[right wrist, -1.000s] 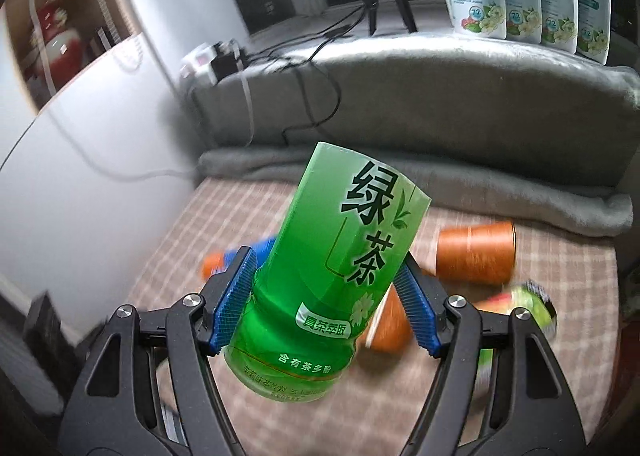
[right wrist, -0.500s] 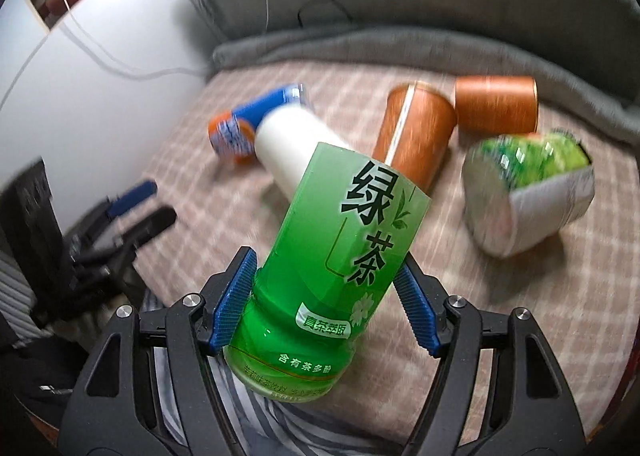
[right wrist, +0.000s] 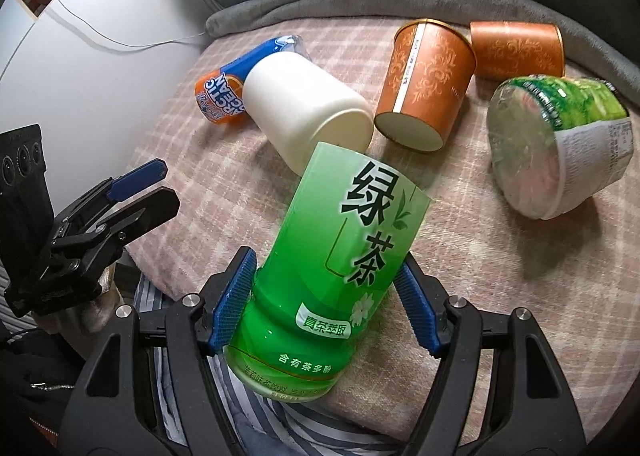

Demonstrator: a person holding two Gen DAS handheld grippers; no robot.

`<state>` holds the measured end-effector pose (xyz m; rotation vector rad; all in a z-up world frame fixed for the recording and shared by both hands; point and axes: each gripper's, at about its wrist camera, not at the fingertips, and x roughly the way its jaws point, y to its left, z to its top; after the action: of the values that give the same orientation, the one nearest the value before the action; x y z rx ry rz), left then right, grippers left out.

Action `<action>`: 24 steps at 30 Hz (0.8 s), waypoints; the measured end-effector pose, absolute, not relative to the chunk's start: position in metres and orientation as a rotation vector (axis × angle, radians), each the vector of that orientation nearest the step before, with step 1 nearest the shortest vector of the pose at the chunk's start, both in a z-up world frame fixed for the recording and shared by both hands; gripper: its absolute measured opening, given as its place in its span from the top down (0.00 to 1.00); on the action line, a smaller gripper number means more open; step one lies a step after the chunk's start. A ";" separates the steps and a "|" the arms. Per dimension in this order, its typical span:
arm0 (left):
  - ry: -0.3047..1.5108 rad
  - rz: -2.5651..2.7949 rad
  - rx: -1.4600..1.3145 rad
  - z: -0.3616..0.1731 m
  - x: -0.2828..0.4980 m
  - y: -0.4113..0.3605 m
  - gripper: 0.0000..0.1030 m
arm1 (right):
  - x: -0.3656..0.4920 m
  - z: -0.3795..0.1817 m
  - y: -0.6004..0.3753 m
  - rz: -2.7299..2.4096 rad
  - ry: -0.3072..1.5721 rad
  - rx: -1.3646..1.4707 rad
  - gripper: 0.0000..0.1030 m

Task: Flip cup upright
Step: 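Lift the green tea bottle with the right gripper and swing it toward the left tool, then lower the green tea bottle with the right gripper, tilting it upright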

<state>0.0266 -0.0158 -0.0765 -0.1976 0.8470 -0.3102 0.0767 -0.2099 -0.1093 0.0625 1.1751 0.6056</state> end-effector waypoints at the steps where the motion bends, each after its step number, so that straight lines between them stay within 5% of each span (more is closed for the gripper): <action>1: 0.855 -0.314 -0.204 -0.078 0.027 -0.016 0.28 | 0.077 -0.111 -0.209 0.605 1.177 0.060 0.29; 9: 0.895 -0.343 -0.234 -0.084 0.035 -0.018 0.28 | 0.077 -0.111 -0.207 0.600 1.150 0.050 0.20; 24: 1.059 -0.553 -0.352 -0.092 0.067 -0.046 0.29 | 0.030 -0.086 -0.278 0.475 0.980 0.247 0.20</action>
<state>0.0665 -0.0455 -0.0925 -0.3519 1.0594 -0.5527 0.0299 -0.2780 -0.0859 0.2470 0.9797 0.4752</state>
